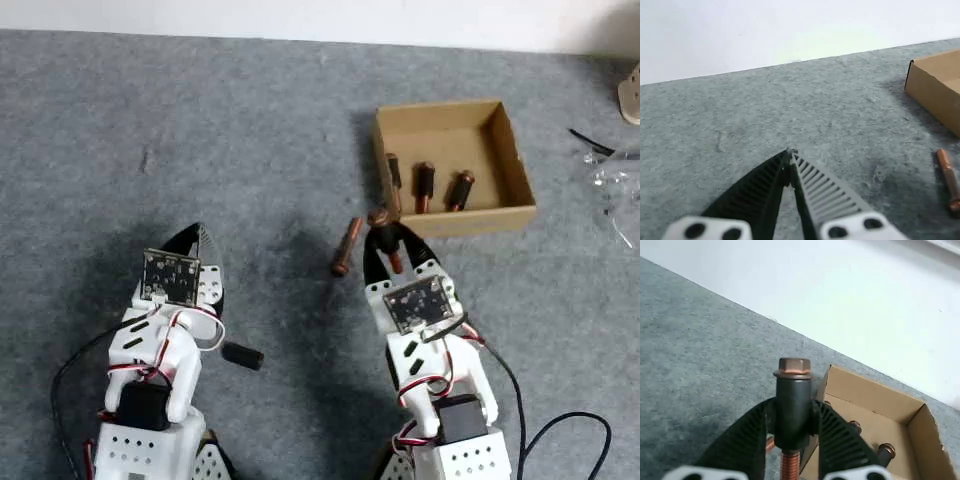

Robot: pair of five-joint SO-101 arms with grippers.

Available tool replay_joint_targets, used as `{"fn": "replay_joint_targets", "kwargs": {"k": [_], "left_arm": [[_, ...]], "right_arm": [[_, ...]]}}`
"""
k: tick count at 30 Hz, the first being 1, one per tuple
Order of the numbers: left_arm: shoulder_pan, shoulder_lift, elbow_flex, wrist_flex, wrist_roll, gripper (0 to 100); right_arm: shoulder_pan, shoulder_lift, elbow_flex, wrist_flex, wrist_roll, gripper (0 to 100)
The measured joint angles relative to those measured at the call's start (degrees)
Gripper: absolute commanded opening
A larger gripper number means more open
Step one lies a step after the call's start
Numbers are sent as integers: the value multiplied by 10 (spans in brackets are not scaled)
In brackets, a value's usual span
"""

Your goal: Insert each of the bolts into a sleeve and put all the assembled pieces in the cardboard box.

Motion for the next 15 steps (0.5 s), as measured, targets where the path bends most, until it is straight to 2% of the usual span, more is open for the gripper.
{"fn": "replay_joint_targets", "kwargs": {"k": [6, 15], "left_arm": [[0, 0, 0, 0, 0, 13], [0, 0, 0, 0, 0, 14]], "right_arm": [[0, 132, -69, 0, 0, 5], [11, 543, -375, 0, 0, 5]]}}
